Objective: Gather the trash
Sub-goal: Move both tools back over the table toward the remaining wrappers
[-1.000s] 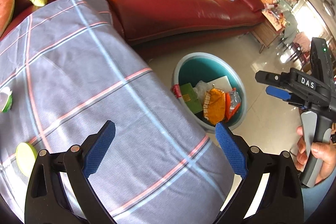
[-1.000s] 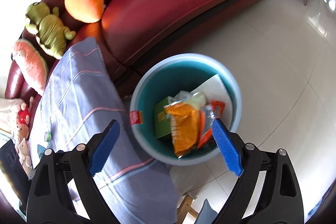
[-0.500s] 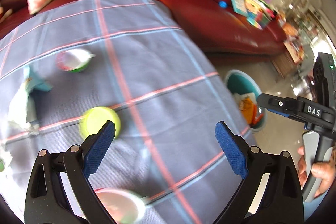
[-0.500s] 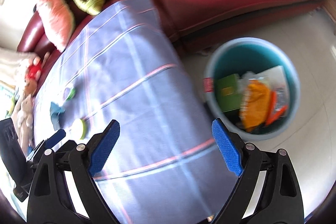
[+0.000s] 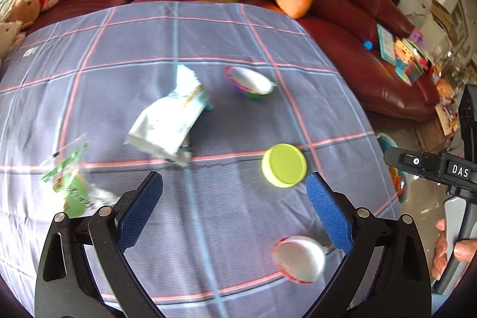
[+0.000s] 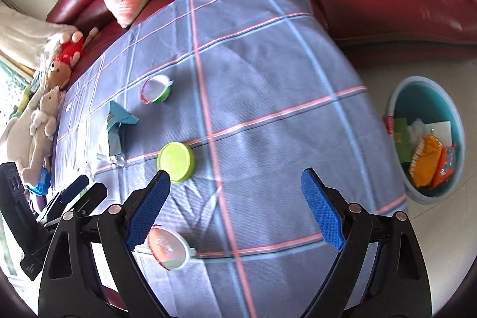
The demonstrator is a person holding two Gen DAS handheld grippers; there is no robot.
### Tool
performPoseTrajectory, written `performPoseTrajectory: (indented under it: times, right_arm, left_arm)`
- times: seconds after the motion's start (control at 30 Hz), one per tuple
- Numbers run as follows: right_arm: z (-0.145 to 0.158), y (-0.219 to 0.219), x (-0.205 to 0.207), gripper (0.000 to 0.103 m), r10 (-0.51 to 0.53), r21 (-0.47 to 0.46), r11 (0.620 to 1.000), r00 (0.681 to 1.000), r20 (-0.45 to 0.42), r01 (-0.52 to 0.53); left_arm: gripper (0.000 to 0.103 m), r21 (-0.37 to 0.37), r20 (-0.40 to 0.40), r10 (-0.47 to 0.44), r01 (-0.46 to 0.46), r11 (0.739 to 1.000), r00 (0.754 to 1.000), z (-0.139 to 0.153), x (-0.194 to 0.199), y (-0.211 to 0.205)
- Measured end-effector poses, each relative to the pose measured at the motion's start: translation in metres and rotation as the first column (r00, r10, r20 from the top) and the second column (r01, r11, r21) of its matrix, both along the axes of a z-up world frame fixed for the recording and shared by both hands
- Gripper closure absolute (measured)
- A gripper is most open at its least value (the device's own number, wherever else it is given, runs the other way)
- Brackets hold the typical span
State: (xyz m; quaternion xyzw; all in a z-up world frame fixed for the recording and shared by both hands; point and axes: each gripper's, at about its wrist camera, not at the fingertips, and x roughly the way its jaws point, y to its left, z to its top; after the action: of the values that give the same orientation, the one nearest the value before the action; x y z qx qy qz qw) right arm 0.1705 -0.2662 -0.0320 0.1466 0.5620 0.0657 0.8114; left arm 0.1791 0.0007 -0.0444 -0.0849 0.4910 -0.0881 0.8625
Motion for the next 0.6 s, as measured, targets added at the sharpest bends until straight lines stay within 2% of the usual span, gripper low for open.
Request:
performPoseTrajectory:
  times: [0.27,0.43,0.6]
  right_arm:
    - [-0.008,0.053,0.011,0.018,0.079,0.000,0.997,0.997,-0.026,-0.079]
    - [-0.017,0.081,0.016,0.018,0.123,0.007,0.992,0.991,-0.051,-0.123]
    - [-0.023,0.099,0.021,0.018,0.144,0.016,0.989,0.988,-0.063,-0.144]
  left_arm:
    - [0.006,0.027,0.005,0.143,-0.143,0.989,0.990,-0.002,-0.015,0.075]
    - [0.006,0.010,-0.026,0.246,-0.246,0.969,0.969,-0.012,-0.022,0.125]
    - [0.006,-0.015,-0.071,0.310,-0.312,0.950,0.948,-0.025,-0.024,0.154]
